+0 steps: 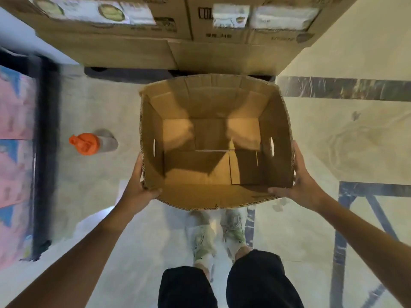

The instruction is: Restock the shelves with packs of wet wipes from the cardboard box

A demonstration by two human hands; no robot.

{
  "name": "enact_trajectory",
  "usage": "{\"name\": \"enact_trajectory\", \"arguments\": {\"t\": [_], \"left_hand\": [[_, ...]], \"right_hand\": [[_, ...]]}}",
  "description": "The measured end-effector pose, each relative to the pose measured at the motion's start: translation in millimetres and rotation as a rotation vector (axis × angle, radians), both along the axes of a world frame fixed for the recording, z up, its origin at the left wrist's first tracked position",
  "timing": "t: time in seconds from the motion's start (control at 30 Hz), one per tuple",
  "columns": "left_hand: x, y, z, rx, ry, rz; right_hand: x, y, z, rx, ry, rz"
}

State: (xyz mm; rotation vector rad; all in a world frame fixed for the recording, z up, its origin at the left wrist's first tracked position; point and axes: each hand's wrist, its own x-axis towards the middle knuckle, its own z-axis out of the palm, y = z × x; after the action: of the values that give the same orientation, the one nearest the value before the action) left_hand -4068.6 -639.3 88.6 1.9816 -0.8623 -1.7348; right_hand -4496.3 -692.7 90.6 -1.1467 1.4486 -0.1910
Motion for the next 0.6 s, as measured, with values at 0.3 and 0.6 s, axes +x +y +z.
{"name": "enact_trajectory", "arguments": {"t": [0.3, 0.6], "left_hand": [[-14.6, -9.3, -90.3, -0.041, -0.102, 0.015], [-26.3, 4.1, -84.1, 0.049, -0.208, -0.020]], "right_hand": [[-4.2, -7.3, -91.2, -0.041, -0.080, -0.041], [-8.3, 18.0, -99.2, 0.017, -0.062, -0.020]]}}
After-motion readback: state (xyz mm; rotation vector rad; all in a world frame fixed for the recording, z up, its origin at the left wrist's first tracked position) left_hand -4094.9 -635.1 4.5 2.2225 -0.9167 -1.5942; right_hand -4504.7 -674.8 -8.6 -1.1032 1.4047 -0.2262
